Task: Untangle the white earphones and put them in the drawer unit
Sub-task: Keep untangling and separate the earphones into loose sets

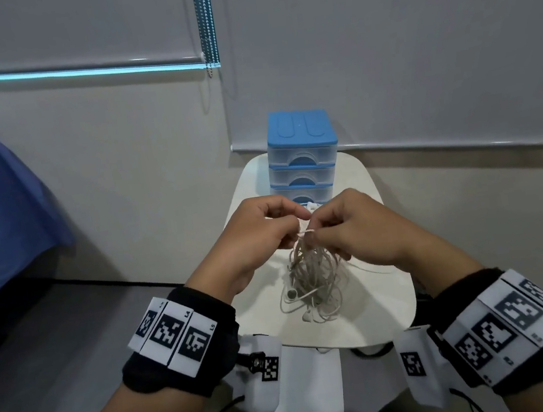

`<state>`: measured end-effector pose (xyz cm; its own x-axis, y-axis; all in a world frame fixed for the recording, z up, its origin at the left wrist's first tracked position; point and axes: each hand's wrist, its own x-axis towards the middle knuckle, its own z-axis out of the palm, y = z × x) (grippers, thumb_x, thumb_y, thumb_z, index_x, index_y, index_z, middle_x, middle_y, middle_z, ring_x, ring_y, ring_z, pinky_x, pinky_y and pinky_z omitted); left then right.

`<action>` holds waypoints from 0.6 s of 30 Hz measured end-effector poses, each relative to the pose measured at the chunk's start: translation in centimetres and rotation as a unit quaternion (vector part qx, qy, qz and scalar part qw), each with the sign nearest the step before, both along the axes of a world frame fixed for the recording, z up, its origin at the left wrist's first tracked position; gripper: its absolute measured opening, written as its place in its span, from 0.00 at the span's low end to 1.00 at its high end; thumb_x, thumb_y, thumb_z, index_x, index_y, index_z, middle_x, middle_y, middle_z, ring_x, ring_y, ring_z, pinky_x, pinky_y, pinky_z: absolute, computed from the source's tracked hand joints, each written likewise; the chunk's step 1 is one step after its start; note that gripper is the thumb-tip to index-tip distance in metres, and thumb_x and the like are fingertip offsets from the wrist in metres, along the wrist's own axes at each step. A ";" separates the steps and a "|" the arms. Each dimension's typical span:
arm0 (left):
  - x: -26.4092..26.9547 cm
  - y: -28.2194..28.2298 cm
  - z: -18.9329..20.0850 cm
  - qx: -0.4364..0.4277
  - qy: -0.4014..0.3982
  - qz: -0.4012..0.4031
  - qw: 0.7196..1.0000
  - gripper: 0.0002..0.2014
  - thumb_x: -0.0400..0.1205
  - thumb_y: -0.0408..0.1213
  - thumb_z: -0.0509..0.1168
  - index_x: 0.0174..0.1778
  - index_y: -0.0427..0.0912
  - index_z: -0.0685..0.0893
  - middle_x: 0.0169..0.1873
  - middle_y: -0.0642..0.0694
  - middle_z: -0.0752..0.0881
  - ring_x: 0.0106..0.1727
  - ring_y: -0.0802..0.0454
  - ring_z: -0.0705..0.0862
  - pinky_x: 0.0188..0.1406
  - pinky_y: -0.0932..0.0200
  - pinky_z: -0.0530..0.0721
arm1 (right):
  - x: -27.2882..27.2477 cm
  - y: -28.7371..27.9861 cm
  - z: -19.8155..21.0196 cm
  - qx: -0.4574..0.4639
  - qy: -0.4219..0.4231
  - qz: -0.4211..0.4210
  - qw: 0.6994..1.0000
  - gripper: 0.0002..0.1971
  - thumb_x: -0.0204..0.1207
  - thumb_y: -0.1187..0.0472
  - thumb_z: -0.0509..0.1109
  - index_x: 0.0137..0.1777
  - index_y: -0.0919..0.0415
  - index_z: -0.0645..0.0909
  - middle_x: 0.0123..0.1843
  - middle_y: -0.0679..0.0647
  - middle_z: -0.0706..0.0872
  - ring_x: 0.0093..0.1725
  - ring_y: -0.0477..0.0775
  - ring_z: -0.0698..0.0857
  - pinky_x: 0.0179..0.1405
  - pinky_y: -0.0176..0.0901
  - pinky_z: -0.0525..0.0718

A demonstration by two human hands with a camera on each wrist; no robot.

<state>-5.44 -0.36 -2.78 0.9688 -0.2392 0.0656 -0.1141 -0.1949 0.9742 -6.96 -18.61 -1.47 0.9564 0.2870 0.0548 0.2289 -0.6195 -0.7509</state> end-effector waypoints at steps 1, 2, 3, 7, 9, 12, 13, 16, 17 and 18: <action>0.0 0.1 -0.1 0.027 0.003 -0.010 1.000 0.11 0.79 0.23 0.67 0.44 0.40 0.92 0.32 0.50 0.86 0.34 0.55 0.81 0.38 0.62 0.82 | 0.2 -0.2 0.3 0.014 0.000 -0.003 1.000 0.10 0.77 0.64 0.77 0.34 0.62 0.89 0.23 0.48 0.79 0.26 0.49 0.75 0.33 0.45 0.76; 0.1 0.3 -0.2 0.054 0.005 -0.017 0.998 0.10 0.80 0.25 0.68 0.42 0.43 0.91 0.33 0.51 0.86 0.35 0.55 0.81 0.37 0.62 0.79 | 0.6 -0.3 0.6 0.023 0.000 -0.005 1.000 0.09 0.78 0.63 0.77 0.35 0.61 0.90 0.24 0.50 0.79 0.27 0.49 0.75 0.33 0.46 0.76; 0.2 0.4 -0.4 0.081 0.003 -0.022 0.996 0.08 0.80 0.28 0.69 0.40 0.44 0.90 0.34 0.51 0.86 0.34 0.55 0.80 0.35 0.63 0.78 | 0.9 -0.5 0.8 0.025 -0.001 -0.007 1.000 0.09 0.78 0.62 0.77 0.36 0.60 0.91 0.24 0.50 0.80 0.27 0.50 0.75 0.33 0.46 0.75; 1.1 0.8 -0.5 0.208 -0.027 -0.017 0.978 0.06 0.79 0.40 0.77 0.38 0.46 0.89 0.40 0.48 0.90 0.36 0.56 0.82 0.39 0.59 0.79 | 2.1 -0.9 0.9 -0.065 -0.021 -0.023 0.997 0.09 0.79 0.58 0.77 0.37 0.53 0.91 0.24 0.45 0.82 0.25 0.42 0.76 0.33 0.39 0.76; 1.5 1.1 0.0 0.251 -0.053 0.010 0.966 0.10 0.79 0.43 0.78 0.35 0.47 0.88 0.36 0.51 0.89 0.34 0.58 0.82 0.36 0.62 0.78 | 2.5 -1.0 0.6 -0.141 -0.034 -0.032 0.989 0.10 0.80 0.58 0.76 0.37 0.51 0.90 0.28 0.45 0.83 0.28 0.43 0.78 0.34 0.40 0.76; 2.0 1.9 1.0 0.258 -0.068 0.017 0.964 0.14 0.80 0.46 0.77 0.32 0.45 0.86 0.31 0.55 0.87 0.33 0.58 0.81 0.35 0.61 0.77 | 3.3 -1.6 -0.2 -0.199 -0.037 -0.072 0.977 0.13 0.81 0.62 0.72 0.35 0.50 0.88 0.32 0.43 0.83 0.36 0.47 0.81 0.37 0.43 0.76; 2.1 2.2 1.3 0.245 -0.065 0.013 0.967 0.14 0.81 0.46 0.76 0.32 0.44 0.85 0.30 0.55 0.88 0.34 0.56 0.82 0.38 0.59 0.79 | 3.5 -1.9 -0.4 -0.208 -0.034 -0.084 0.974 0.14 0.81 0.64 0.70 0.35 0.50 0.87 0.32 0.42 0.82 0.36 0.46 0.81 0.37 0.43 0.76; 1.5 3.0 2.5 0.203 -0.065 0.005 0.977 0.17 0.83 0.48 0.74 0.31 0.44 0.83 0.24 0.55 0.85 0.30 0.55 0.78 0.37 0.56 0.76 | 3.6 -2.3 -0.8 -0.216 -0.021 -0.092 0.972 0.16 0.80 0.67 0.67 0.33 0.49 0.86 0.32 0.42 0.83 0.38 0.47 0.82 0.39 0.43 0.78; 1.1 3.2 3.2 0.187 -0.070 -0.013 0.980 0.17 0.84 0.48 0.73 0.32 0.43 0.84 0.23 0.54 0.83 0.28 0.55 0.76 0.35 0.56 0.74 | 3.6 -2.4 -0.9 -0.209 -0.017 -0.089 0.974 0.16 0.80 0.66 0.68 0.34 0.49 0.87 0.31 0.43 0.83 0.37 0.47 0.83 0.39 0.42 0.78; 0.5 3.3 3.9 0.172 -0.072 -0.052 0.981 0.17 0.85 0.48 0.72 0.34 0.42 0.85 0.24 0.52 0.82 0.28 0.55 0.76 0.35 0.56 0.74 | 3.6 -2.3 -1.0 -0.191 -0.009 -0.086 0.978 0.14 0.80 0.66 0.68 0.36 0.50 0.88 0.31 0.44 0.84 0.34 0.44 0.83 0.36 0.41 0.78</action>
<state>-4.92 2.92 1.09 0.9245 -0.3683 0.0985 -0.2827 -0.4886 0.8254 -3.39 -20.95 -2.43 0.9922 0.1244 -0.0065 0.1079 -0.8843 -0.4542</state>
